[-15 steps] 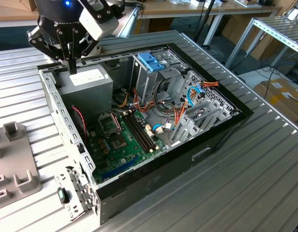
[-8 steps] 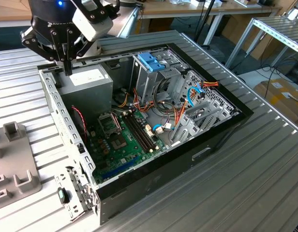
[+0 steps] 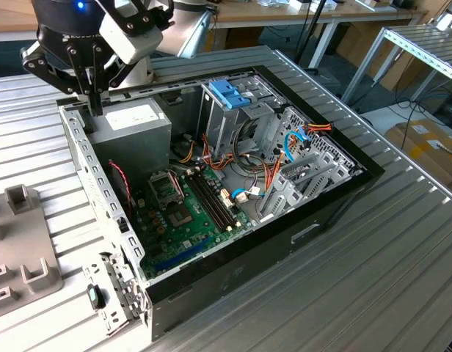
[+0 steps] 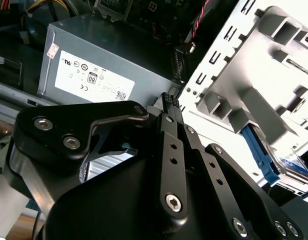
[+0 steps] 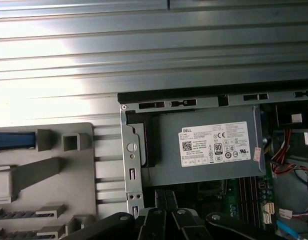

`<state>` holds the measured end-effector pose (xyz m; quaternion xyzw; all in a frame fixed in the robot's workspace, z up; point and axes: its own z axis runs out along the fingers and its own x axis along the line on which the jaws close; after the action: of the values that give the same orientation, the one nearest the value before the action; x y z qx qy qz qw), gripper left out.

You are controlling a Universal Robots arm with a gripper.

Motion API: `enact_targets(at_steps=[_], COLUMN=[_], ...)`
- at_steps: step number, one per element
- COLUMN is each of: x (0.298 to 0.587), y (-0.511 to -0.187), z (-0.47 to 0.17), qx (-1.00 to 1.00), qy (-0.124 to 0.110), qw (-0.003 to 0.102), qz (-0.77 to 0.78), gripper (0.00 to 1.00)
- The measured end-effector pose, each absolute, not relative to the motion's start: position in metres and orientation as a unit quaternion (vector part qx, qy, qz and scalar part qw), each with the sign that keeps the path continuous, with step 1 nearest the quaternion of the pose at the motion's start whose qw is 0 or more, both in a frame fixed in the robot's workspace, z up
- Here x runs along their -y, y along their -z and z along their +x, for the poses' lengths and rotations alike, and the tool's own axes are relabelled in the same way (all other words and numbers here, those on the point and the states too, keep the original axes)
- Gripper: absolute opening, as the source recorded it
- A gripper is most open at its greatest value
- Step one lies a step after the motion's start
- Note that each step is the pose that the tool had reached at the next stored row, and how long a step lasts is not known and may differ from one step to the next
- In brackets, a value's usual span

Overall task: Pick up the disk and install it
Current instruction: 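Reach for the disk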

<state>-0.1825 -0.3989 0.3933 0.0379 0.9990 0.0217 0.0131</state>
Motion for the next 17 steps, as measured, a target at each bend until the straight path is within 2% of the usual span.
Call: enact_targets(at_steps=[17], x=[0.399], y=[-0.393], z=[-0.201], qx=[-0.999], qy=[-0.022], qw=[0.013], qz=[0.038], gripper=[0.11])
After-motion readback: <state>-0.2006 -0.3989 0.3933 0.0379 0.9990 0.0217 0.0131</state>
